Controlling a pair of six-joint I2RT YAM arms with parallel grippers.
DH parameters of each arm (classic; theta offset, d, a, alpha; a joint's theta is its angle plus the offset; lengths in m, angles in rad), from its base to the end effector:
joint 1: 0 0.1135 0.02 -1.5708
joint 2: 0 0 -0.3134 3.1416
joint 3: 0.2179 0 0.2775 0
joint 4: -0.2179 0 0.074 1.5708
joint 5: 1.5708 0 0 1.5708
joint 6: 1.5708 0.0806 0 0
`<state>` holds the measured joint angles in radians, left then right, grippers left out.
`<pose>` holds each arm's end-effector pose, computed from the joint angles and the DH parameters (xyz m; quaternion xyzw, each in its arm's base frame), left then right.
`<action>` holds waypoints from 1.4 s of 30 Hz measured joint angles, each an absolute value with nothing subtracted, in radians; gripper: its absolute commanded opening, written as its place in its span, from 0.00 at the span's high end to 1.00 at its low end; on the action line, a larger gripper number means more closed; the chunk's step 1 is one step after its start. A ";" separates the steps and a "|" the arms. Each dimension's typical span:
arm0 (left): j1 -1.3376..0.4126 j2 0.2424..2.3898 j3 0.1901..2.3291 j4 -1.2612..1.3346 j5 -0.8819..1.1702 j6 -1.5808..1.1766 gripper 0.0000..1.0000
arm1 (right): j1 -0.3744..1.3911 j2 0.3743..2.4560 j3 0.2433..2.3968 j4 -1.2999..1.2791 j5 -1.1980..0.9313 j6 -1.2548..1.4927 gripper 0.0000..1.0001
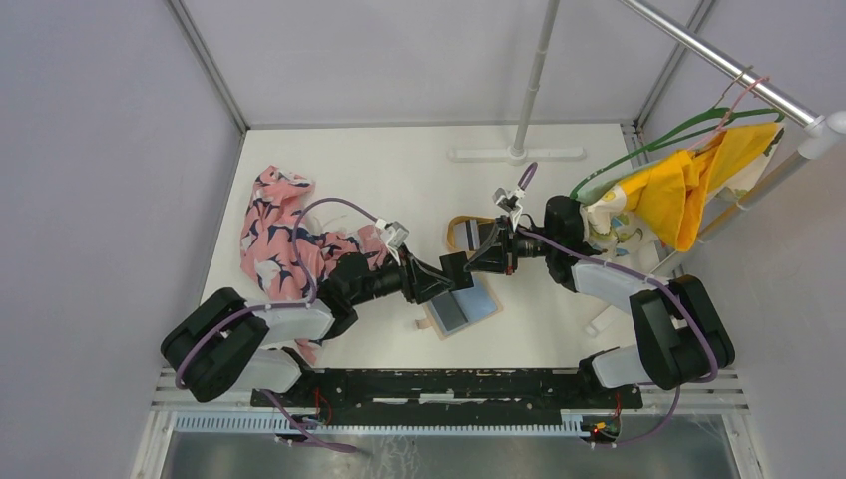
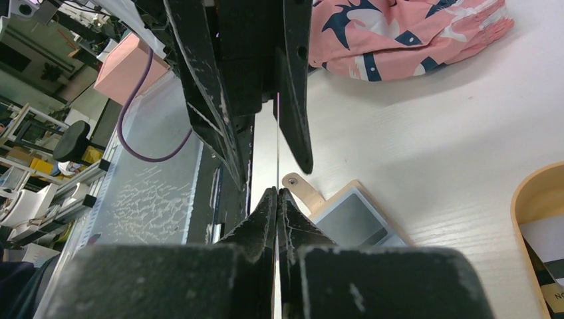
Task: Put the credit cards into the card holder
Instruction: Insert the credit card into the card holder.
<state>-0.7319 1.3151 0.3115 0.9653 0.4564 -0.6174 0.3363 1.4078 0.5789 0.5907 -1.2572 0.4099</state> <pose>0.1869 -0.2156 0.2148 0.1968 0.6917 -0.5492 0.4257 0.2508 0.1689 0.2402 -0.3398 0.6488 0.6127 0.2971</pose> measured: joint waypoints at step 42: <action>-0.844 1.228 0.513 0.216 0.473 -0.193 0.98 | 0.476 1.483 0.898 -0.503 -1.188 -0.768 0.55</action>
<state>-0.8444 1.2282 0.5133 0.2161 0.4728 -0.1932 0.4759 1.4826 0.8982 -0.5030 -1.1885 -0.7681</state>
